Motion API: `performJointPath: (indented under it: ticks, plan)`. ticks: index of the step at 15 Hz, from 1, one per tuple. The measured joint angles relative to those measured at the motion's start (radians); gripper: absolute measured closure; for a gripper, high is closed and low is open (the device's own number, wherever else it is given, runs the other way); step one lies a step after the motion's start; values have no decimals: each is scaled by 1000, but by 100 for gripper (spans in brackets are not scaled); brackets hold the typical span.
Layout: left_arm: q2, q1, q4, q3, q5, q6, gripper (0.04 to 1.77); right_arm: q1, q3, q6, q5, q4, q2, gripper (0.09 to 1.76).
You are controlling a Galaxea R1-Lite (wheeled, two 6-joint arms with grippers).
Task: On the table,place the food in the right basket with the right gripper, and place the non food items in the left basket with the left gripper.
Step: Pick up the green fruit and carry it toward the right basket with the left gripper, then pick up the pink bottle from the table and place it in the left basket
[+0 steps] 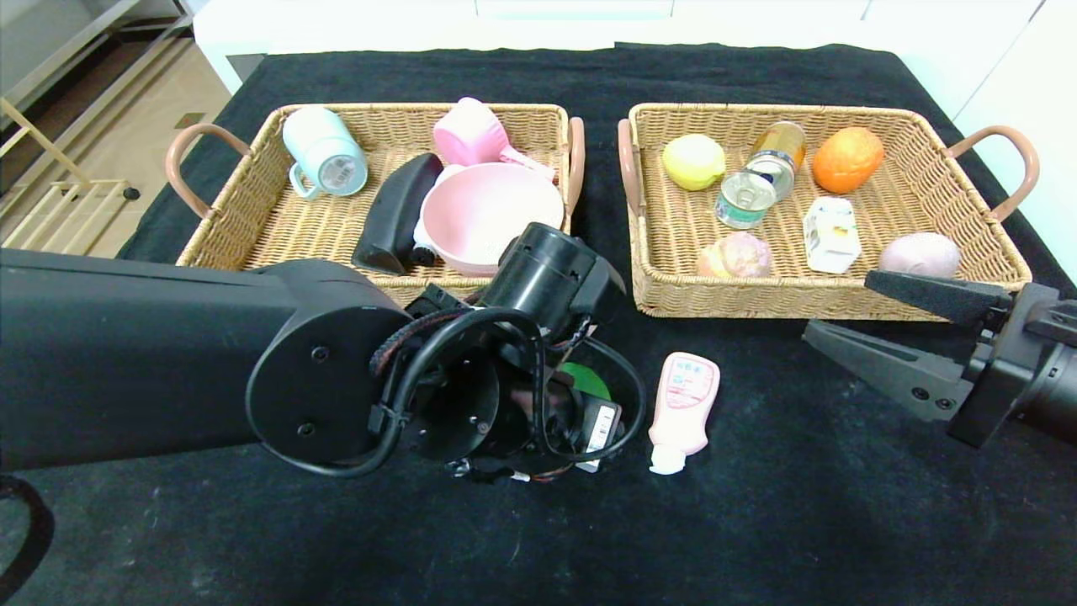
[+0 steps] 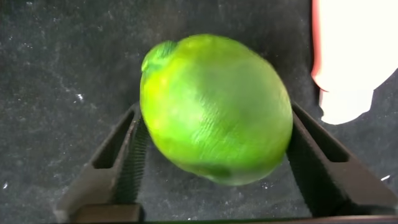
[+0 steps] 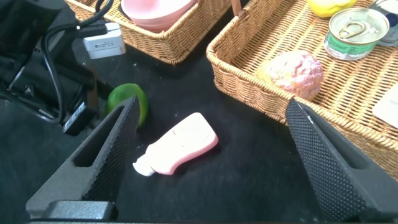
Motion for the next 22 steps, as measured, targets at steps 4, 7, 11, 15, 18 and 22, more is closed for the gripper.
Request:
performJointPath:
  ticks: [4,7,11,15,18,22]
  plan:
    - [-28,-15,10,8,31,4,27,0,0,1,0,1,-4,14]
    - [-79,-24,16,27,33,9,21,-2,-4,2,0,4,-16,14]
    - [-143,-42,-15,36,33,64,16,-2,-11,5,-1,6,-35,14]
    - [-134,-86,-99,-13,34,159,14,-23,-31,5,0,54,-60,14]
    - [-91,-114,-134,-46,38,204,12,-52,-57,6,1,96,-88,14]
    - [-11,-146,-140,-114,78,219,11,-82,-74,10,-1,98,-127,14]
